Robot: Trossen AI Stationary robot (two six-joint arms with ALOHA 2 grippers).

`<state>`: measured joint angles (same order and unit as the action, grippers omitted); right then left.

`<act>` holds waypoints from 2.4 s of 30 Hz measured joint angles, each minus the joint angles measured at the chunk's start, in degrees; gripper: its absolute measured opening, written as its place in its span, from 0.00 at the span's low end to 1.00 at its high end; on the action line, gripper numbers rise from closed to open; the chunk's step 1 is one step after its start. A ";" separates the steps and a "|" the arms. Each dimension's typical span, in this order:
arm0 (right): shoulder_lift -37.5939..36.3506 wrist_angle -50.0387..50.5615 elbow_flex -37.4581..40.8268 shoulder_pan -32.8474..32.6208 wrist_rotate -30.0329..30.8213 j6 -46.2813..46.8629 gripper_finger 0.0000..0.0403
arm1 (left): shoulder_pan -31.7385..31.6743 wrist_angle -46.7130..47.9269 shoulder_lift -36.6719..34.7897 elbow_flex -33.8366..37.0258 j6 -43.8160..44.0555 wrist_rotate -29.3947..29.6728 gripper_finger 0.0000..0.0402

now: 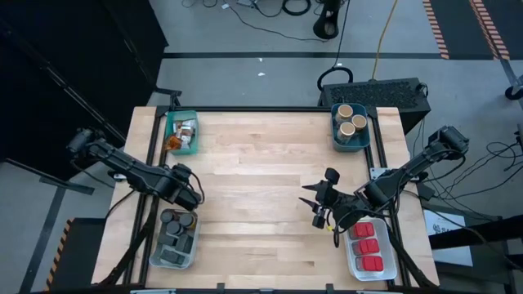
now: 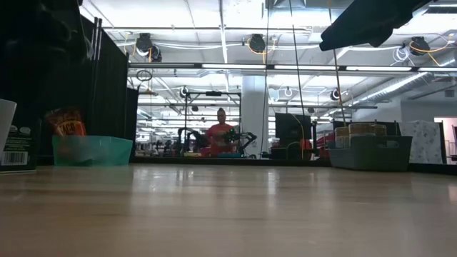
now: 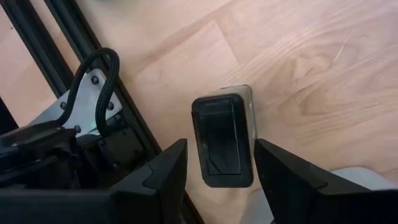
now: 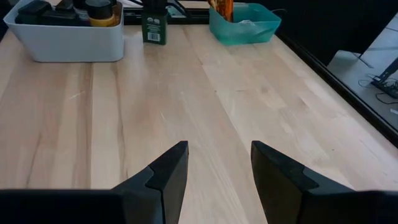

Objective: Sort spices by type
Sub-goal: Put the black seasoning can into the gray bin

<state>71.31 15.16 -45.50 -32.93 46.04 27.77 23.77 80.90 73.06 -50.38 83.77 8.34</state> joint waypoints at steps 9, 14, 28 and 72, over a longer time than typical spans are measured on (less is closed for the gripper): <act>0.00 -0.01 0.00 0.00 -0.02 0.04 0.40 | -0.06 -2.35 0.00 1.41 -0.04 -0.66 0.47; 0.00 -0.04 0.00 0.00 -0.04 0.04 0.40 | -0.11 -2.43 0.00 1.41 -0.06 -0.31 0.47; 0.00 -0.04 0.00 -0.01 -0.09 0.04 0.40 | -0.11 -2.06 0.00 1.41 3.72 1.96 0.47; 0.00 0.15 0.00 0.00 -1.42 -0.19 0.40 | -0.01 -8.65 1.49 5.10 2.34 4.02 0.33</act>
<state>71.31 15.31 -45.50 -32.93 44.63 27.58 23.76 72.25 74.54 -45.28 86.11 12.36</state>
